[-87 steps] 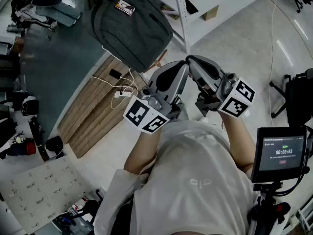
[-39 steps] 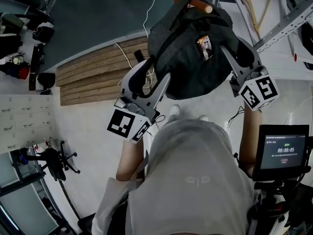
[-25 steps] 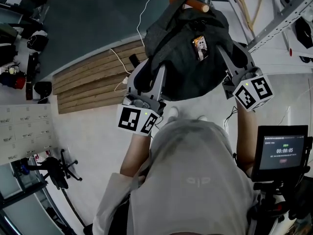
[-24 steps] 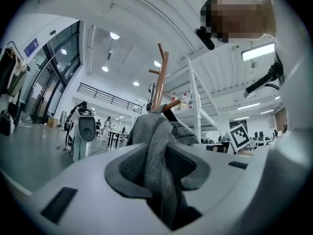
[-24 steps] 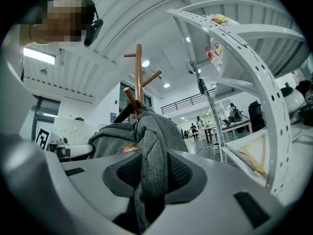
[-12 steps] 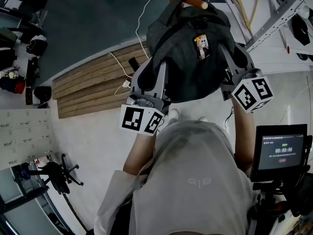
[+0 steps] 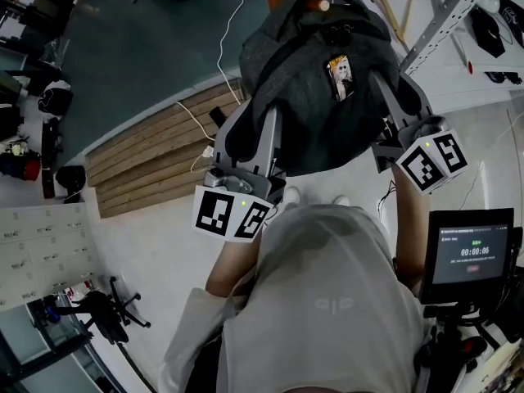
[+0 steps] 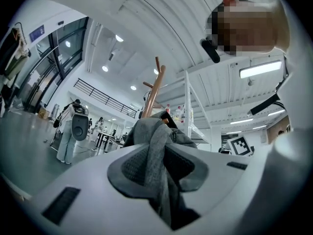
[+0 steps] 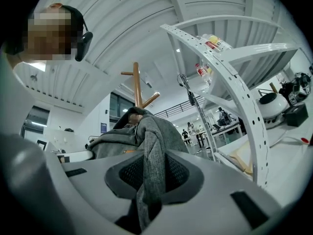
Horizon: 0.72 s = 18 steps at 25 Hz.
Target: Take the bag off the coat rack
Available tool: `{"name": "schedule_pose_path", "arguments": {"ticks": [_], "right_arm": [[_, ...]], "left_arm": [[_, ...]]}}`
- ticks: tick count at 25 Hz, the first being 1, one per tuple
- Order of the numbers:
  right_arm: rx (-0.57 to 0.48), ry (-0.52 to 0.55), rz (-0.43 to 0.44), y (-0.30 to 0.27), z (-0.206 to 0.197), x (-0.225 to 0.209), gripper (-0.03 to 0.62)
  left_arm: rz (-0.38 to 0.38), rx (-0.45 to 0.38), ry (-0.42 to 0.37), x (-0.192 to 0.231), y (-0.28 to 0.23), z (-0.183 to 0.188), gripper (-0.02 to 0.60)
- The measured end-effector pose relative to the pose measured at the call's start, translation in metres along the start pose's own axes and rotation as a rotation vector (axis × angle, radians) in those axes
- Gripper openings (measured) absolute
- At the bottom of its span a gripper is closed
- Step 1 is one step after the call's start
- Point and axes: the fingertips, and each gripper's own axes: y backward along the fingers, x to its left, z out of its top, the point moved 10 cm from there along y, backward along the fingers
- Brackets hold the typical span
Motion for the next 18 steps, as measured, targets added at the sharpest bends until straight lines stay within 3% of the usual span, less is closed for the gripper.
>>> {"name": "schedule_pose_path", "arguments": {"ticks": [5, 8, 15, 18], "right_arm": [[-0.022, -0.040, -0.034, 0.015, 0.003, -0.014, 0.078], [-0.040, -0.047, -0.073, 0.026, 0.005, 0.003, 0.078], [-0.078, -0.031, -0.225, 0.060, 0.010, 0.004, 0.078], [-0.092, -0.032, -0.332, 0.081, 0.008, -0.001, 0.078]], "left_arm": [[-0.065, 0.024, 0.003, -0.009, -0.017, 0.000, 0.091], [-0.124, 0.035, 0.010, -0.007, -0.009, 0.010, 0.091], [-0.301, 0.078, 0.066, -0.010, -0.034, 0.005, 0.091], [-0.398, 0.116, 0.097, -0.015, -0.057, -0.007, 0.092]]}}
